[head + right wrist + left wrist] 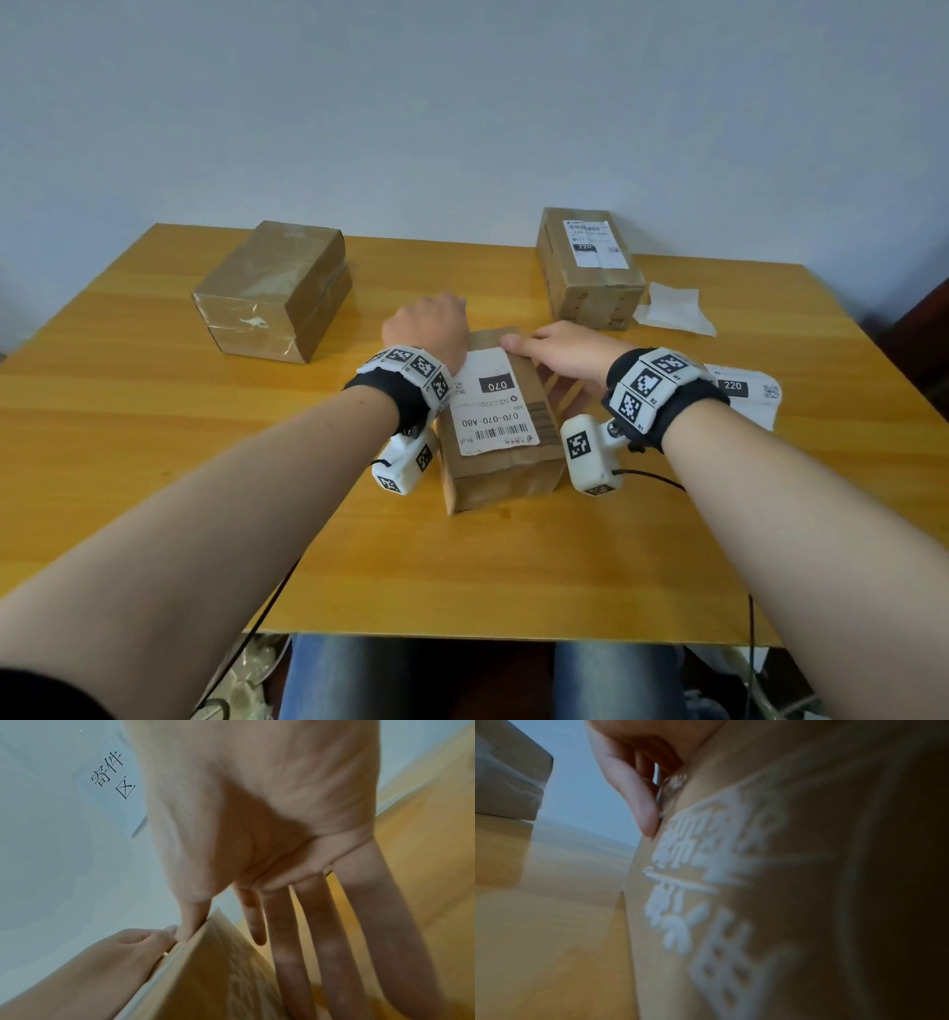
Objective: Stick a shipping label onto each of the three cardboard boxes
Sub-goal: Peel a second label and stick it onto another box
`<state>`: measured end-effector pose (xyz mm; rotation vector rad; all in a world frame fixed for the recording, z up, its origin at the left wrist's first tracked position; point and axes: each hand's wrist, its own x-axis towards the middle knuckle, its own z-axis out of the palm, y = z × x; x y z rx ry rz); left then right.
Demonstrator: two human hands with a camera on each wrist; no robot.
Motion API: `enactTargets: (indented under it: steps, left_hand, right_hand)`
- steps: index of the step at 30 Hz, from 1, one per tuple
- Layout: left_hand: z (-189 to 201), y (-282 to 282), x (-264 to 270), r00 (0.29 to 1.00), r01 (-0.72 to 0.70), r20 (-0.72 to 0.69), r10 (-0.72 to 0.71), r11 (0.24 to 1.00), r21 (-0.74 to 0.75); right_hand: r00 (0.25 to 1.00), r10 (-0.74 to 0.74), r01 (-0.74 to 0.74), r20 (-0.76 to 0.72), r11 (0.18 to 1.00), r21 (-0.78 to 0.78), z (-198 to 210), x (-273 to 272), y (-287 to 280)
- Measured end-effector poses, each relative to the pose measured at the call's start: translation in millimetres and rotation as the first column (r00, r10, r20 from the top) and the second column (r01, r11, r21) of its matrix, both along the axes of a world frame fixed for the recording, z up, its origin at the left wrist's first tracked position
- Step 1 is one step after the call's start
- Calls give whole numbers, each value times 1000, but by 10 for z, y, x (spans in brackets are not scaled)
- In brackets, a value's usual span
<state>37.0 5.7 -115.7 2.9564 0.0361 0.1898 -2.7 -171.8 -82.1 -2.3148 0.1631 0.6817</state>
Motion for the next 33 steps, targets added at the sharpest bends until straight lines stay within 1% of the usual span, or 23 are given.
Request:
enactTargets:
  steps: [2,4,6,8,10,11,14,19,20,22,24,26,29,33]
  left_hand:
    - [58,66,21,998,-47,-36,47,999,-5]
    - [131,178,31,996,-55,-75,51,998,-43]
    - [159,290,31,993,3,-115,-10,998,-61]
    - [147,384,29,980,61,-179,-88,987,-149]
    - [128,462,-1,964,39,-246,-103,967,-250]
    - [131,496,-32,957,26,-271,-104,961,-276]
    - [197,586,-154,944,-12,-321,-83,959,-283]
    - [234,648,-366,922,-134,-386,19,952,-275]
    - [228,635,-416,917,-146,-399,16,943,-298]
    - [209,611,-504,897,-149,-440,-47,904,-400]
    - [235,572,-631,863,-159,-487,-132,846,-510]
    - [270,548,-724,839,-183,-516,-170,807,-562]
    - [290,511,-794,830,-213,-535,-156,798,-563]
    - [263,439,-831,830,-252,-548,-105,806,-535]
  right_hand:
    - [1000,-22,22,2,999,31,16,-1,-38]
    - [999,4,-4,-51,1000,1,26,-13,-93]
    - [993,42,-48,-112,997,-53,35,-52,-133]
    - [987,49,-61,-152,995,-74,53,-108,-147]
    - [985,47,-62,-166,994,-85,63,-151,-140]
    - [985,43,-59,-168,994,-89,68,-174,-130]
    - [987,-12,1,-160,997,-71,47,-214,-132]
    - [984,-139,142,-109,990,19,5,-228,-166]
    - [984,-151,154,-91,987,33,-4,-229,-168]
    - [982,-177,180,-60,982,58,-8,-221,-145]
    - [981,-195,195,-6,980,31,3,-221,-109]
    - [982,-178,180,59,983,-38,0,-217,-69]
    - [981,-153,167,116,978,-122,-17,-203,-2]
    - [977,-123,153,174,973,-174,-96,-186,75]
